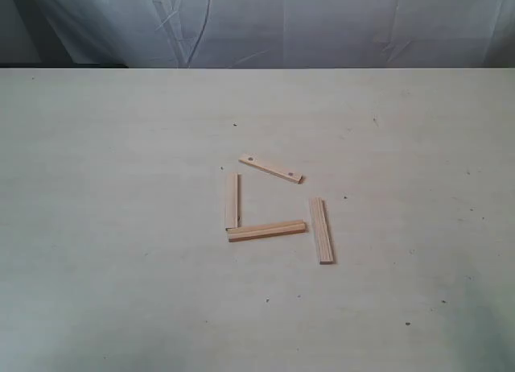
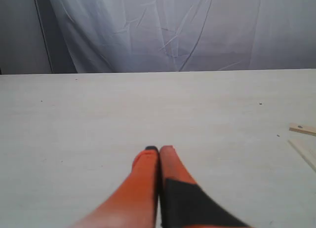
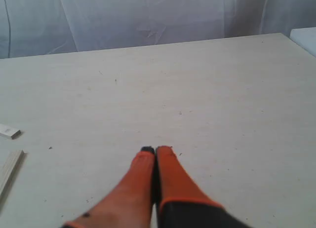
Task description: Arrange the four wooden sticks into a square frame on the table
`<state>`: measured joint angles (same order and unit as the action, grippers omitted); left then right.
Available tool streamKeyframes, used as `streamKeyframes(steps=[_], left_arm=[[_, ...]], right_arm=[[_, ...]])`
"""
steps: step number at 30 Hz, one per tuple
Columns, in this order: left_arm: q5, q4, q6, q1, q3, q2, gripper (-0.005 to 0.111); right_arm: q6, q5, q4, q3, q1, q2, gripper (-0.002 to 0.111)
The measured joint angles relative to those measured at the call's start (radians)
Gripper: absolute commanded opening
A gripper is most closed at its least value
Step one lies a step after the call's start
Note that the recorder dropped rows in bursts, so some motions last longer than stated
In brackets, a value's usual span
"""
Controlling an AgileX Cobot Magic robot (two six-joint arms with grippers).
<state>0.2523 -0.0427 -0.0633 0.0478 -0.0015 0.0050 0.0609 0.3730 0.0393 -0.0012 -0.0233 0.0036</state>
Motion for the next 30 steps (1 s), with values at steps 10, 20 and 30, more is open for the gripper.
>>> streamKeyframes(steps=[10,20,30], left_arm=[[0.000,0.000,0.000,0.000,0.000,0.000,0.000],[0.000,0.000,0.000,0.000,0.000,0.000,0.000],[-0.170,0.073,0.000,0.000,0.000,0.000,0.000]], right_arm=[[0.000,0.000,-0.002,0.000,0.000,0.000,0.001],[0.000,-0.132,-0.002,0.000,0.000,0.000,0.001],[0.000,-0.541,-0.002,0.000,0.000,0.000,0.001]])
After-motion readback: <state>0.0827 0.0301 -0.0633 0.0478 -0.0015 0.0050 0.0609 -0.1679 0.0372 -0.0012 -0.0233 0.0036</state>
